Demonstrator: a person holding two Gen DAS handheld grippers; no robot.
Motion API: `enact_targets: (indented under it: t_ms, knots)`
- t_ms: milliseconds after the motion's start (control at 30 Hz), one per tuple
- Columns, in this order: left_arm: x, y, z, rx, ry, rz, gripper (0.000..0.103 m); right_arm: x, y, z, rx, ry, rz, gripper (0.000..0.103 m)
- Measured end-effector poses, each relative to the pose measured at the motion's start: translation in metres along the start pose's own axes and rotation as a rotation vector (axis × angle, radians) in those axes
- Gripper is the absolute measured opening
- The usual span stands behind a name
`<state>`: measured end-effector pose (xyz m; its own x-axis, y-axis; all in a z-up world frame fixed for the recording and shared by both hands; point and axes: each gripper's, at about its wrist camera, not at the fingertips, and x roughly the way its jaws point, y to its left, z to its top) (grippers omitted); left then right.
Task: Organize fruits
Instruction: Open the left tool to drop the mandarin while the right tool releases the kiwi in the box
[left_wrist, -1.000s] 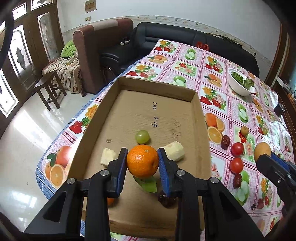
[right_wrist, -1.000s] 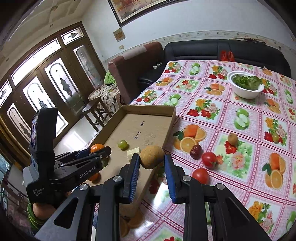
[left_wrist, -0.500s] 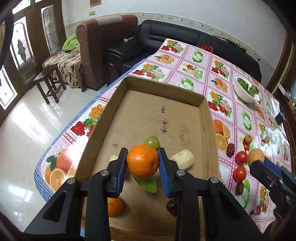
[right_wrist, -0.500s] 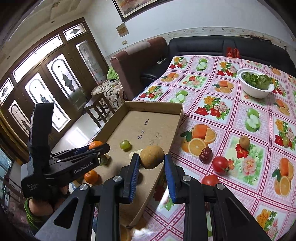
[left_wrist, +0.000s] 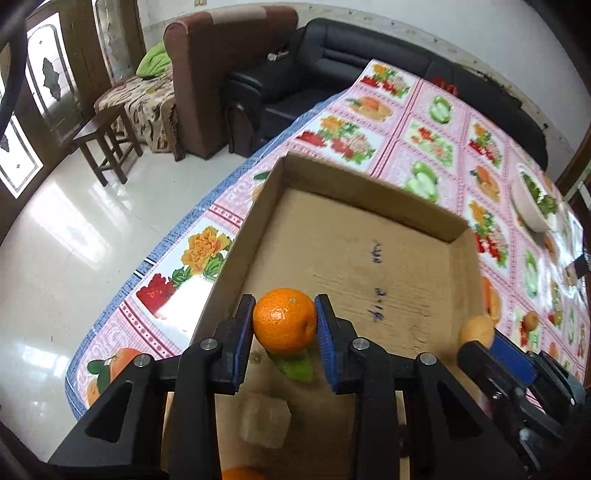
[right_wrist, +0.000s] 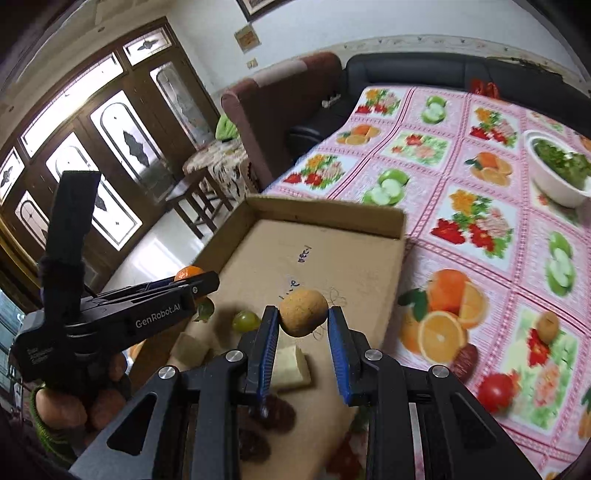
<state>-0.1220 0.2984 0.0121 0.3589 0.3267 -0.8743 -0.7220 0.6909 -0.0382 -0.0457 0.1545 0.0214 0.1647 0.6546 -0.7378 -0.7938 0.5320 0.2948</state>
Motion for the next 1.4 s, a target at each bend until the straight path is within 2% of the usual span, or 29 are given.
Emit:
enact_targets:
  t_ms: [133, 367, 600, 700, 733, 867, 1067, 1400]
  knots:
    - [0.014, -0.002, -0.004, 0.007, 0.045, 0.009, 0.030, 0.027, 0.001, 0.001, -0.012, 0.048, -0.014, 0.027]
    - [0.019, -0.006, -0.003, 0.025, 0.072, 0.024, 0.030, 0.054, 0.002, -0.004, -0.036, 0.107, -0.029, 0.027]
    - [0.015, -0.006, -0.004, 0.023, 0.082, 0.019, 0.031, 0.056, 0.008, -0.005, -0.078, 0.108, -0.053, 0.030]
    - [0.011, -0.004, -0.007, 0.015, 0.082, 0.019, 0.031, 0.054, 0.007, -0.005, -0.075, 0.104, -0.049, 0.042]
    - [0.008, -0.002, -0.009, 0.013, 0.074, 0.015, 0.032, 0.051, 0.007, -0.005, -0.076, 0.096, -0.050, 0.046]
    - [-0.010, 0.000, -0.016, 0.007, 0.035, 0.027, 0.042, 0.035, 0.004, -0.004, -0.066, 0.066, -0.047, 0.047]
    - [-0.043, -0.006, -0.030, -0.003, -0.043, 0.011, 0.042, -0.009, -0.007, -0.017, -0.028, 0.010, -0.023, 0.047]
    - [-0.072, -0.054, -0.056, 0.061, -0.060, -0.073, 0.043, -0.099, -0.056, -0.058, 0.068, -0.088, -0.079, 0.049]
